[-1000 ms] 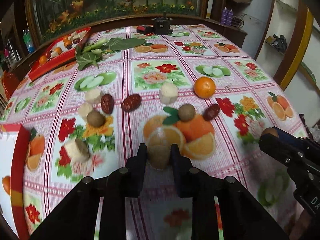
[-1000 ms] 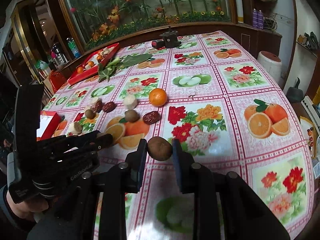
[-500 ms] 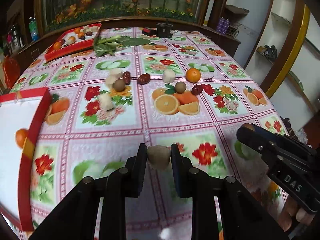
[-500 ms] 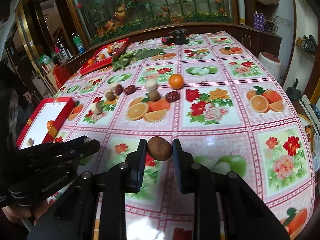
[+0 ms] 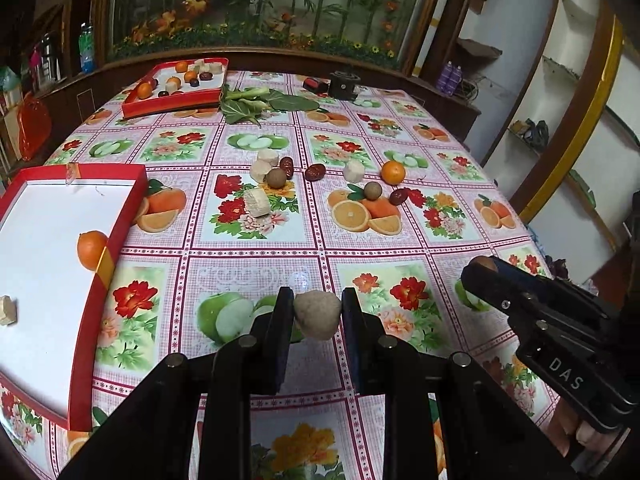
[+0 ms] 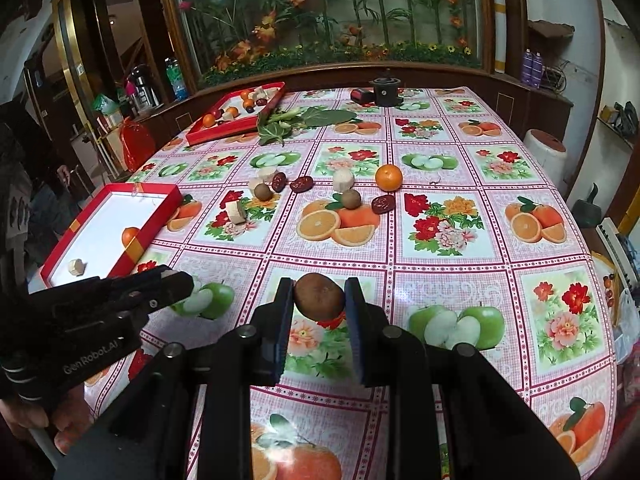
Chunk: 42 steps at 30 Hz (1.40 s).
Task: Organize fruits
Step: 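Carry both held pieces into the white tray and open both tools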
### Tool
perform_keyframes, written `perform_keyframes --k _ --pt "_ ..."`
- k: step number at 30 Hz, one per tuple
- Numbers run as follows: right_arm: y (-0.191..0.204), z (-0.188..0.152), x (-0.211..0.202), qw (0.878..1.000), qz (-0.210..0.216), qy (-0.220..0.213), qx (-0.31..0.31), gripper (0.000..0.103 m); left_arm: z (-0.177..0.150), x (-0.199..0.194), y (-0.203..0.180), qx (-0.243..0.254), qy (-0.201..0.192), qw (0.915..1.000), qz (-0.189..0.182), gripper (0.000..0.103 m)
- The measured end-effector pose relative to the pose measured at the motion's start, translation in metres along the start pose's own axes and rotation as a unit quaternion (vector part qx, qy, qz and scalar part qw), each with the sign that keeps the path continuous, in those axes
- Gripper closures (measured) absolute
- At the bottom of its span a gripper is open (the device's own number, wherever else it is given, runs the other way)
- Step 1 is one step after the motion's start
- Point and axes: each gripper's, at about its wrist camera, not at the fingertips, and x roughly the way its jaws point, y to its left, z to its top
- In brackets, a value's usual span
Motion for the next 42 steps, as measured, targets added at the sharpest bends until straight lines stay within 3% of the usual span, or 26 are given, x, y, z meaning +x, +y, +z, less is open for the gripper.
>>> perform_keyframes --k 11,20,27,29,33,42 --pt "0.025 0.012 0.001 1.000 0.015 -0.007 -0.024 0.076 0.000 -0.026 0.036 -0.030 -0.022 0.9992 0.013 0.080" --pt "0.093 0.033 0.023 0.995 0.067 -0.009 -0.074 0.076 0.007 -0.062 0.121 -0.100 -0.063 0.9892 0.087 0.080" --pt "0.169 0.059 0.062 0.984 0.143 -0.011 -0.107 0.075 0.014 -0.067 0.189 -0.157 -0.063 0.9735 0.154 0.080" --pt "0.191 0.066 0.079 0.981 0.155 -0.004 -0.114 0.075 0.016 -0.063 0.198 -0.163 -0.059 0.9721 0.158 0.080" --pt "0.224 0.074 0.114 0.979 0.155 0.012 -0.133 0.075 0.019 -0.052 0.213 -0.175 -0.048 0.9701 0.161 0.080" --pt "0.253 0.081 0.159 0.976 0.159 0.043 -0.145 0.075 0.015 -0.049 0.243 -0.204 -0.042 0.9608 0.183 0.080"
